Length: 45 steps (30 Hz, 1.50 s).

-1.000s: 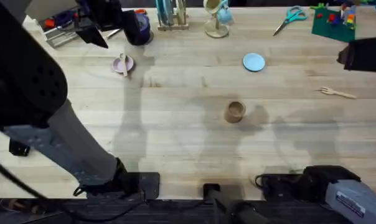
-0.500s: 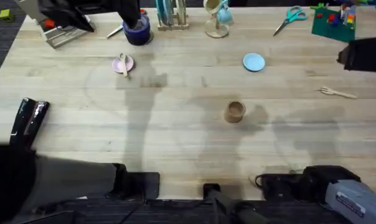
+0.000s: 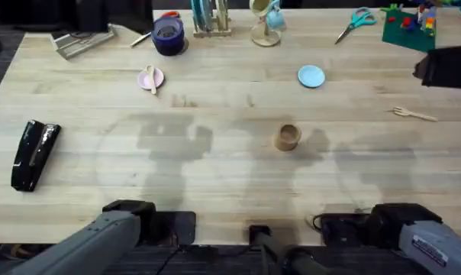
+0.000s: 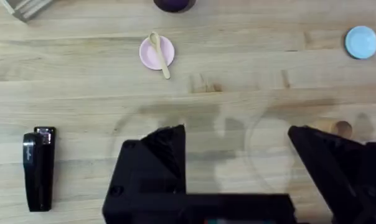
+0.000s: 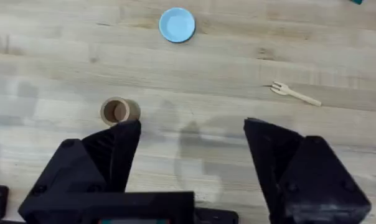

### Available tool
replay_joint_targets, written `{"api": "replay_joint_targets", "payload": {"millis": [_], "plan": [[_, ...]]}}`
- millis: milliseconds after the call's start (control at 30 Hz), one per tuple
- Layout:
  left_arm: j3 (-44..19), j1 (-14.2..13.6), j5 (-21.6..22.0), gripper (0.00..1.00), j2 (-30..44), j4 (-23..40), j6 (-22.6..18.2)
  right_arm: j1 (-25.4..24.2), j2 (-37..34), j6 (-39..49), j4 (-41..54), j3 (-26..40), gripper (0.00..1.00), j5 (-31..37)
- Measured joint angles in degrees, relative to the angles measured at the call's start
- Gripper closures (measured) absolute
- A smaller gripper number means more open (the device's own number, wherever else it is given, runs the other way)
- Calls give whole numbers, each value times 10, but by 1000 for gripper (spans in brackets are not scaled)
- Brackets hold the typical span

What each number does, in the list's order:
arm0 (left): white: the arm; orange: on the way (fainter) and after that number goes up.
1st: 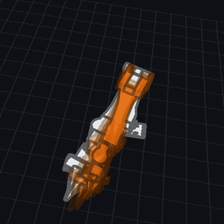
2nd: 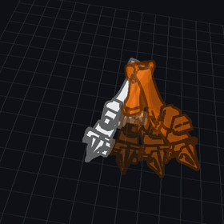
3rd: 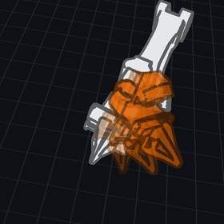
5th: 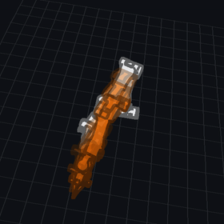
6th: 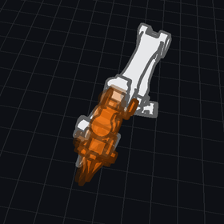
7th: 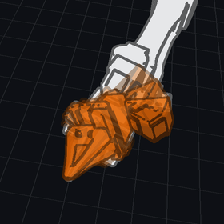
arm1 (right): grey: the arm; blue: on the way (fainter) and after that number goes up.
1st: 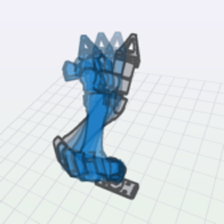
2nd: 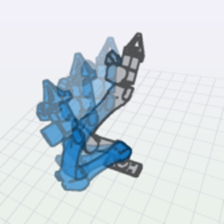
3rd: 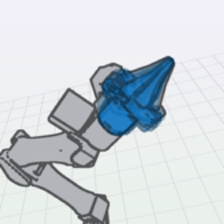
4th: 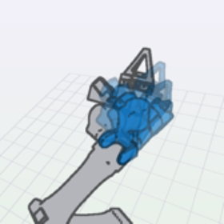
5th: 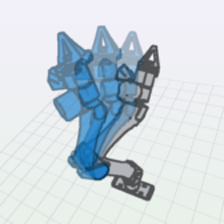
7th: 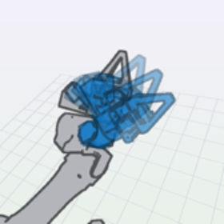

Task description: Pick up a utensil and set it on the pink plate, then put the other utensil in the container.

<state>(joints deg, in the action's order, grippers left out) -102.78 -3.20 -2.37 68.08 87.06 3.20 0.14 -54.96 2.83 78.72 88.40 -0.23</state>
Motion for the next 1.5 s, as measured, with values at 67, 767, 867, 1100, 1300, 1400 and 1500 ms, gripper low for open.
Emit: {"api": "replay_joint_targets", "payload": {"millis": [67, 767, 867, 1100, 1300, 1400, 1500], "plan": [[0, 0, 0, 5, -17, 4, 0, 0, 0, 0, 0, 0, 6, 0], [89, 0, -143, 7, -171, 5, -147, 0, 0, 0, 0, 0, 5, 0], [154, 0, -165, 7, -193, -32, -166, 0, 0, 0, 0, 0, 5, 0], [341, 0, -268, 6, -188, -136, -256, 0, 0, 0, 0, 0, 5, 0], [413, 0, -315, 7, -189, -164, -309, 0, 0, 0, 0, 0, 5, 0], [424, 0, -324, 6, -189, -168, -320, 0, 0, 0, 0, 0, 5, 0], [424, 0, -325, 7, -189, -178, -328, 0, 0, 0, 0, 0, 5, 0]]}}
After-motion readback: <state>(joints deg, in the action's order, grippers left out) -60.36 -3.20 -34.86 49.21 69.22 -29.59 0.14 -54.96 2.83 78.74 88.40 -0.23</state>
